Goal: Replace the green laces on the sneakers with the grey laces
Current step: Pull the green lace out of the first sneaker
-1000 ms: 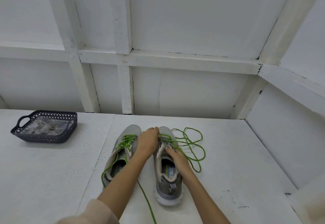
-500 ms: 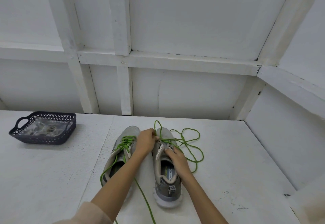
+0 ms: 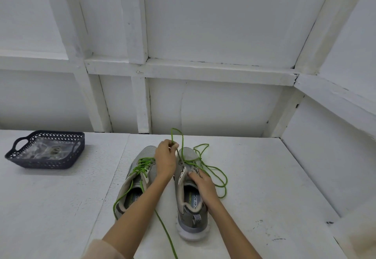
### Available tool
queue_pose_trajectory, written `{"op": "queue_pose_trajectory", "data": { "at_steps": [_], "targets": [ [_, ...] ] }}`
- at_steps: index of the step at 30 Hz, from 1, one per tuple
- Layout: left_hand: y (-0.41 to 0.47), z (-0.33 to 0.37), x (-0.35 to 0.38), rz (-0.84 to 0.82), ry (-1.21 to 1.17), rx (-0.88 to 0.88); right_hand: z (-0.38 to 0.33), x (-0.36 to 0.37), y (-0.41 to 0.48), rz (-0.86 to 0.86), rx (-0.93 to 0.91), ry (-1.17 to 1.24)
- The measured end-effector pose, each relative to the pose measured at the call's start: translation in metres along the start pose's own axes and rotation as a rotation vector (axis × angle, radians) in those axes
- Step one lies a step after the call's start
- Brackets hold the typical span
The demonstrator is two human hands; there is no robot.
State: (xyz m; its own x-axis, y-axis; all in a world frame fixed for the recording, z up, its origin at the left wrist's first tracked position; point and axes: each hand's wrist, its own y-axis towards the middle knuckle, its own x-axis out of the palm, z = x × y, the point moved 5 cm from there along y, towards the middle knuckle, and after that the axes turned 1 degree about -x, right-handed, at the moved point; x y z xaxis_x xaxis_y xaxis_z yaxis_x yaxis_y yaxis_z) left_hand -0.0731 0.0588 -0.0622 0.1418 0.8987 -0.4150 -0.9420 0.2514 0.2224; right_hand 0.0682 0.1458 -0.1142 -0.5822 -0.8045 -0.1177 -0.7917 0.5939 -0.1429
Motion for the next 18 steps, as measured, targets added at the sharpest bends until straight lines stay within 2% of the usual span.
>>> {"op": "queue_pose_trajectory", "data": {
  "at_steps": [4,5,7,10,11,12,16,18],
  "targets": [
    [0.0,-0.02,0.019,-0.308,0.249,-0.085,0.003,-0.001,0.001,0.012,-0.003,-0.002],
    [-0.001,-0.023,0.021,-0.335,0.284,-0.068,0.003,0.0,0.001,0.011,-0.007,-0.005],
    [-0.001,-0.016,0.017,-0.259,0.226,-0.007,0.003,0.0,0.002,0.009,-0.011,-0.014],
    [0.001,0.002,-0.002,0.025,0.057,0.016,0.004,0.0,0.004,0.015,-0.013,-0.02],
    [0.002,0.004,-0.005,0.048,0.034,-0.004,0.005,0.0,0.005,0.019,-0.011,-0.021],
    [0.002,0.004,-0.003,0.008,0.051,-0.021,0.005,-0.001,0.004,0.023,-0.007,-0.023],
    [-0.005,-0.011,0.018,-0.335,0.312,-0.031,0.004,-0.001,0.002,0.025,-0.004,-0.002],
    [-0.007,-0.012,0.019,-0.338,0.327,-0.015,0.002,-0.001,0.002,0.024,-0.008,0.004]
  ]
}}
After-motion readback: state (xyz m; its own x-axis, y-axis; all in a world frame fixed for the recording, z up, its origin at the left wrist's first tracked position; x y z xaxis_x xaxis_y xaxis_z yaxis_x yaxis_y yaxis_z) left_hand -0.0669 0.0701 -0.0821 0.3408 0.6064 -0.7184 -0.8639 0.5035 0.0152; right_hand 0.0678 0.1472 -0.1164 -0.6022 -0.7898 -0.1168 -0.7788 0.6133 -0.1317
